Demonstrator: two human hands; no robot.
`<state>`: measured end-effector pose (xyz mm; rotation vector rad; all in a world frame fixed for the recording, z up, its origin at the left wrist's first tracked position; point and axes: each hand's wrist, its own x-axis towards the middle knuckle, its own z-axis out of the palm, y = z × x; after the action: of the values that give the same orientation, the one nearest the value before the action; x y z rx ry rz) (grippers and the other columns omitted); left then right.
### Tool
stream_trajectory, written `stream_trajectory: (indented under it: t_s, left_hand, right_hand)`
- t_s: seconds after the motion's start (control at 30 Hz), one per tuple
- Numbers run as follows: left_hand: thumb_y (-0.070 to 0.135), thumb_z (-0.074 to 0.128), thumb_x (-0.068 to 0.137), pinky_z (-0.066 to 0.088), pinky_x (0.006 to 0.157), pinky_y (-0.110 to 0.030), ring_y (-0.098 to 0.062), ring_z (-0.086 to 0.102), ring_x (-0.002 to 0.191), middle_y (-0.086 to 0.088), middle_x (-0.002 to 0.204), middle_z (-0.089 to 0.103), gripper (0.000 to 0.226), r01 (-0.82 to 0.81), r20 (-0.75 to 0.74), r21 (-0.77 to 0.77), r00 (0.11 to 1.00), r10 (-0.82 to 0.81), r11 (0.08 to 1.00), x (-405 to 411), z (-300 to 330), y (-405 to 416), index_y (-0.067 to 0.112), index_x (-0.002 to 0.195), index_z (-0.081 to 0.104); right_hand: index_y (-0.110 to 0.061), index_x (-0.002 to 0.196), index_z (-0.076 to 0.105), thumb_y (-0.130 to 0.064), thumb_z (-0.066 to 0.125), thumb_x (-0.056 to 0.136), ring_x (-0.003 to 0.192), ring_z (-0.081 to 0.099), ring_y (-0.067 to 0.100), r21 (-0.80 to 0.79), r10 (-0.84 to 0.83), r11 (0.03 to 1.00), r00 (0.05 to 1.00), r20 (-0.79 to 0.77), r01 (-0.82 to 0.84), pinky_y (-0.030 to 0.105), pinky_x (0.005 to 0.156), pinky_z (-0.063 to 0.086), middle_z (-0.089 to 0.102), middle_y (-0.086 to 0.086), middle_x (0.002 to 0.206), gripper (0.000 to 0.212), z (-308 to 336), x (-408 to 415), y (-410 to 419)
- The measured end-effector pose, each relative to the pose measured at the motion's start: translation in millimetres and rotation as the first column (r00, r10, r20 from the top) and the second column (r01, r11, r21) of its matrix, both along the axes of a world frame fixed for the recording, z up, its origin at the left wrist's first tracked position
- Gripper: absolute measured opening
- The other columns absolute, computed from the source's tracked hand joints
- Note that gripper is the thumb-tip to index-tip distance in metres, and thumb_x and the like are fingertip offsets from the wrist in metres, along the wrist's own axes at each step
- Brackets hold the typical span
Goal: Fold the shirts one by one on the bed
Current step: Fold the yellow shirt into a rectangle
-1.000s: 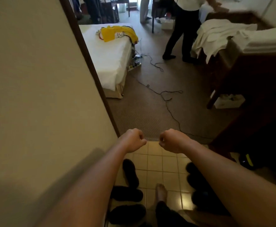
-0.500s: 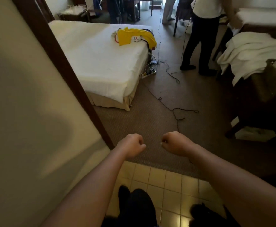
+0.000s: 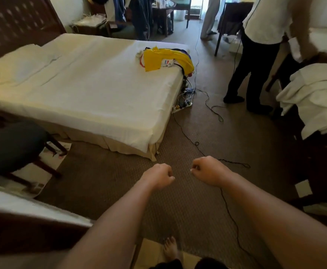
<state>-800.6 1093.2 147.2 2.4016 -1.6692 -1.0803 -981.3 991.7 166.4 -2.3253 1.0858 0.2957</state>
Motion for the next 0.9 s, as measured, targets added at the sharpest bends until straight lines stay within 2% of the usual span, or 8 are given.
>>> stream_trajectory:
  t_s: [0.3,0.43,0.63,0.8,0.9]
  left_hand:
    - [0.038,0.06,0.099,0.055,0.092,-0.039,-0.017,0.065,0.102,0.0,0.116,0.067,0.027,-0.051,0.017,-0.057,0.998,0.052,0.997,69,3,-157,0.021,0.119,0.066]
    - [0.04,0.06,0.098,0.058,0.086,-0.039,-0.016,0.066,0.094,0.0,0.11,0.068,0.018,-0.074,0.039,-0.074,0.996,0.077,0.995,109,-1,-252,0.026,0.105,0.066]
    - [0.04,0.059,0.097,0.054,0.092,-0.041,-0.02,0.064,0.103,-0.001,0.116,0.066,0.022,-0.042,0.064,-0.051,0.997,0.045,0.998,147,2,-383,0.024,0.11,0.068]
    - [0.039,0.059,0.097,0.054,0.091,-0.041,-0.017,0.062,0.1,0.001,0.113,0.064,0.017,-0.084,-0.008,-0.064,0.996,0.084,0.994,177,-5,-468,0.025,0.104,0.067]
    - [0.039,0.06,0.096,0.054,0.092,-0.041,-0.017,0.063,0.101,0.0,0.114,0.066,0.02,-0.102,-0.017,-0.025,0.995,0.102,0.994,207,-14,-506,0.025,0.108,0.068]
  right_hand:
    - [-0.026,0.104,0.068,-0.034,0.057,0.1,0.085,0.063,0.009,-0.007,-0.039,0.999,0.999,0.012,0.039,0.038,0.082,0.058,0.064,-0.007,0.094,0.015,-5,67,-162]
    - [-0.026,0.106,0.068,-0.034,0.056,0.1,0.087,0.063,0.011,0.0,-0.016,1.0,1.0,0.012,0.016,0.039,0.082,0.058,0.064,-0.006,0.097,0.016,-12,97,-255]
    - [-0.026,0.104,0.068,-0.035,0.057,0.099,0.087,0.063,0.011,0.022,-0.001,1.0,1.0,-0.025,0.002,0.038,0.082,0.058,0.065,-0.005,0.098,0.016,-15,136,-397]
    - [-0.025,0.101,0.07,-0.035,0.057,0.098,0.086,0.063,0.014,0.003,0.003,1.0,0.998,-0.059,-0.003,0.04,0.082,0.058,0.065,-0.004,0.097,0.016,-11,177,-503]
    - [-0.025,0.1,0.069,-0.035,0.057,0.098,0.086,0.063,0.014,-0.012,0.038,0.999,0.997,-0.063,-0.039,0.041,0.081,0.058,0.065,-0.005,0.096,0.016,-12,212,-549]
